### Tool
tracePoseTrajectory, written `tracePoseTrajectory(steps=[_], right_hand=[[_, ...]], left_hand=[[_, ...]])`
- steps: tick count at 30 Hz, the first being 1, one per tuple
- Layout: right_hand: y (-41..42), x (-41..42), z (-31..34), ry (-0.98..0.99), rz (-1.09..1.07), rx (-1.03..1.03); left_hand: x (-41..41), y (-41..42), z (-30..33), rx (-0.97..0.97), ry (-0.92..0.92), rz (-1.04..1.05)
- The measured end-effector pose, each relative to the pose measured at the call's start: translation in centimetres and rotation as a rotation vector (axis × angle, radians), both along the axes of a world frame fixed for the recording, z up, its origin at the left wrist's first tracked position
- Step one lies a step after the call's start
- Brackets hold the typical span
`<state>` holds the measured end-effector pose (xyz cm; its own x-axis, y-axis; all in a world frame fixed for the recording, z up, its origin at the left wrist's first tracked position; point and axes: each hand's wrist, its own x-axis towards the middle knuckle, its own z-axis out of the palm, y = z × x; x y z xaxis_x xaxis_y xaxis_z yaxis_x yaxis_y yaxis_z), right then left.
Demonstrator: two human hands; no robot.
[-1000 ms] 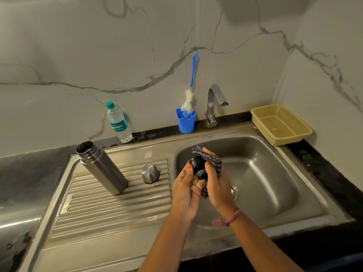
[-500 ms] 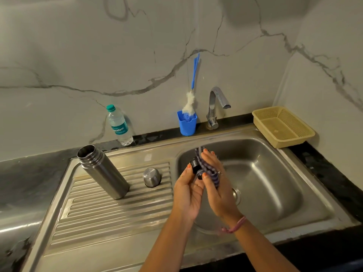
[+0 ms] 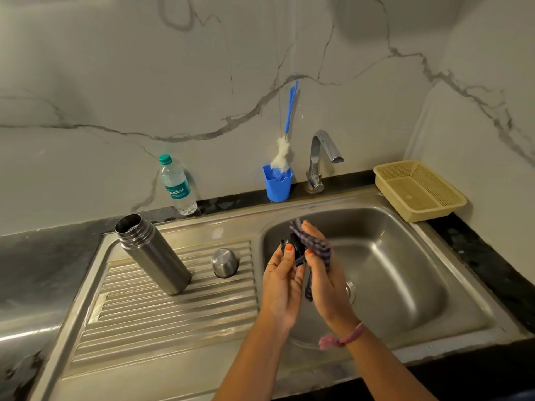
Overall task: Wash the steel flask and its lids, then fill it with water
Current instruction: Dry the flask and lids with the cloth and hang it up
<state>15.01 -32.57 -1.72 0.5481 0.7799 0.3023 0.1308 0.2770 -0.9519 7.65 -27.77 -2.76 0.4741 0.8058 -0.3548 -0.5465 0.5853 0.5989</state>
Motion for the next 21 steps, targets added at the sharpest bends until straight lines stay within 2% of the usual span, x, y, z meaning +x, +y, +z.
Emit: tracePoseTrajectory(steps=[3, 8, 12, 15, 19, 21], right_hand=[[-0.2, 0.4, -0.4, -0.124, 0.027, 0.01], [-0.1, 0.8, 0.7, 0.011, 0.045, 0.027], [0.0, 0.9, 0.2, -0.158, 0.061, 0.001], [0.2, 1.4, 0.3, -0.018, 0.109, -0.013], [0.0, 0.6, -0.1, -0.077, 0.124, -0.032], [0.2, 0.8, -0.2, 0.02, 0.142, -0.033]], left_hand=[[-0.4, 0.0, 0.2, -0.004, -0.07, -0.03], [-0.3, -0.1, 0.8, 0.029, -0.135, -0.049], [-0.4, 0.0, 0.8, 0.028, -0.149, -0.067], [-0.1, -0.2, 0.6, 0.012, -0.084, -0.045], [0.1, -0.2, 1.4, 0.085, -0.011, -0.052], [0.0, -0.2, 1.7, 0.112, -0.02, -0.071]])
